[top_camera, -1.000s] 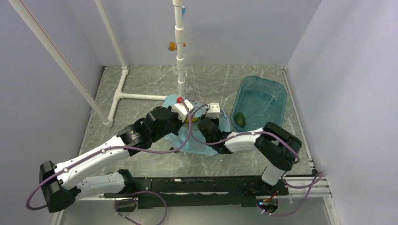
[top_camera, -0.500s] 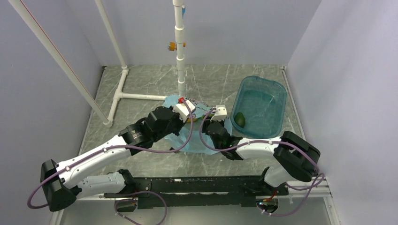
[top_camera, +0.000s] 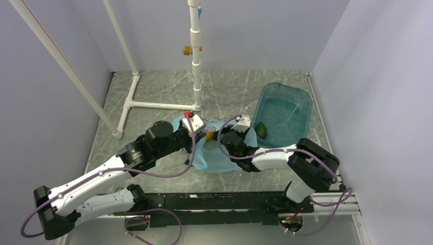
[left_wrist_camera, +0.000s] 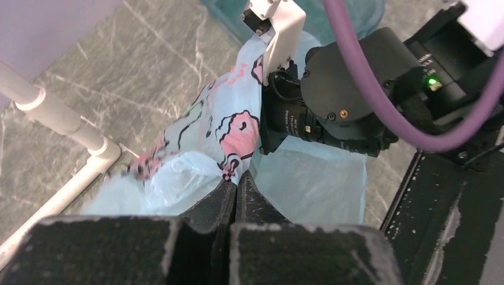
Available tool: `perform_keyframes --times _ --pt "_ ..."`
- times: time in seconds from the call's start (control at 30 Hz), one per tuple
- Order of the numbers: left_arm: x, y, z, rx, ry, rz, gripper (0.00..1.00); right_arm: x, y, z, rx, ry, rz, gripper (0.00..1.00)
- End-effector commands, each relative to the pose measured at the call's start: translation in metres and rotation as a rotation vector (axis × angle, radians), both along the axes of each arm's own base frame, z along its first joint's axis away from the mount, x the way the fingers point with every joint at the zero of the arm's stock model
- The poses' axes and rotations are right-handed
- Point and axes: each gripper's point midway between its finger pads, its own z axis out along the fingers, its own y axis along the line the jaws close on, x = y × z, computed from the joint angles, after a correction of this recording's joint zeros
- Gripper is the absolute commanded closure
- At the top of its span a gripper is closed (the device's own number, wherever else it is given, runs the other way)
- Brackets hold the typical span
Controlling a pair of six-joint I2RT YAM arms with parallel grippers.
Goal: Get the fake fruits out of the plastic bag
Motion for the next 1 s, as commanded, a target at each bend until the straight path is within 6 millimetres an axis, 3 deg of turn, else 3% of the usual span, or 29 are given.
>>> perform_keyframes --times 0.0,0.17,0.33,0.5,0.7,0.97 --pt "-0.023 -0.004 0.045 -0.163 -0.083 -0.108 1.00 -0.004 -0.010 0.022 0.177 -0.031 -0.059 0.12" --pt "-0.023 -0.007 0.041 -0.143 -0.068 -0.119 1.00 -0.005 -0.001 0.022 0.180 -0.037 -0.013 0.04" --pt "-0.020 -0.012 0.031 -0.108 -0.042 -0.117 1.00 -0.005 0.029 0.018 0.154 -0.056 0.128 0.03" --pt "-0.017 -0.013 0.025 -0.089 -0.031 -0.107 1.00 0.000 0.043 0.011 0.142 -0.075 0.171 0.01" --pt "-0.015 -0.012 0.024 -0.089 -0.039 -0.094 1.00 0.009 0.054 0.017 0.115 -0.120 0.182 0.01" --pt "-0.011 -0.008 0.024 -0.088 -0.052 -0.065 1.00 0.028 0.071 -0.011 -0.022 -0.078 0.177 0.01"
